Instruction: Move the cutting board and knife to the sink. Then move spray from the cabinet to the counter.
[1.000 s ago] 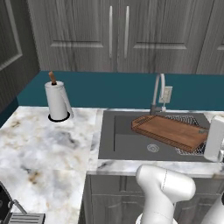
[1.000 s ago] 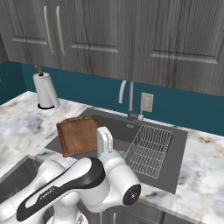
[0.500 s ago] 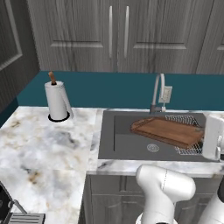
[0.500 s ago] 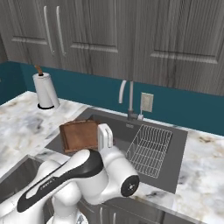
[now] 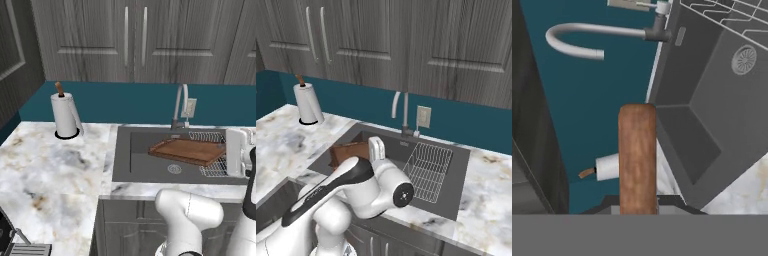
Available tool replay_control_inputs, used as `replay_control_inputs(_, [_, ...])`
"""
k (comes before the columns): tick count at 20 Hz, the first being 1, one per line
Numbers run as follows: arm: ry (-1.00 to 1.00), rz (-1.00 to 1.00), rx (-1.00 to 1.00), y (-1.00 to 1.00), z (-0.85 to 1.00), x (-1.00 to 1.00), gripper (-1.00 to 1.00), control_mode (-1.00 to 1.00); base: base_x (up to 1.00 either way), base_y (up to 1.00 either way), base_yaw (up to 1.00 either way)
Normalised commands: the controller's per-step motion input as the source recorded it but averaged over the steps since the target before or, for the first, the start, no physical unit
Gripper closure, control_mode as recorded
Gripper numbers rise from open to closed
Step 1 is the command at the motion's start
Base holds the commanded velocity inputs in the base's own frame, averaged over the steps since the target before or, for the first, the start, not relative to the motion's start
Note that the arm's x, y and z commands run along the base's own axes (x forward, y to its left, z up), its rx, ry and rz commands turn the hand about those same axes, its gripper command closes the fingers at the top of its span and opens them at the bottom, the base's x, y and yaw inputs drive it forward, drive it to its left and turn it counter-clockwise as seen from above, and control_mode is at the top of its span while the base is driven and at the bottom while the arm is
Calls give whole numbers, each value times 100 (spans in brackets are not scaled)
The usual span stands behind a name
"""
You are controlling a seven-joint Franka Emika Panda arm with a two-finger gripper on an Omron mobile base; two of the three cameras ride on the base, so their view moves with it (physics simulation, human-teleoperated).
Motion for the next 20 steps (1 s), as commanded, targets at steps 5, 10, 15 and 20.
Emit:
replay_control_inputs(5, [3,0,-3,-5,-20,22,100,-100,0,0,0])
replay_control_inputs(10, [10,0,-2,-1,-18,28,100,-100,0,0,0])
replay_control_inputs(15, [11,5,-1,-2,-14,35,100,-100,0,0,0])
replay_control_inputs(20, [3,8,-1,0,-6,28,100,-100,0,0,0])
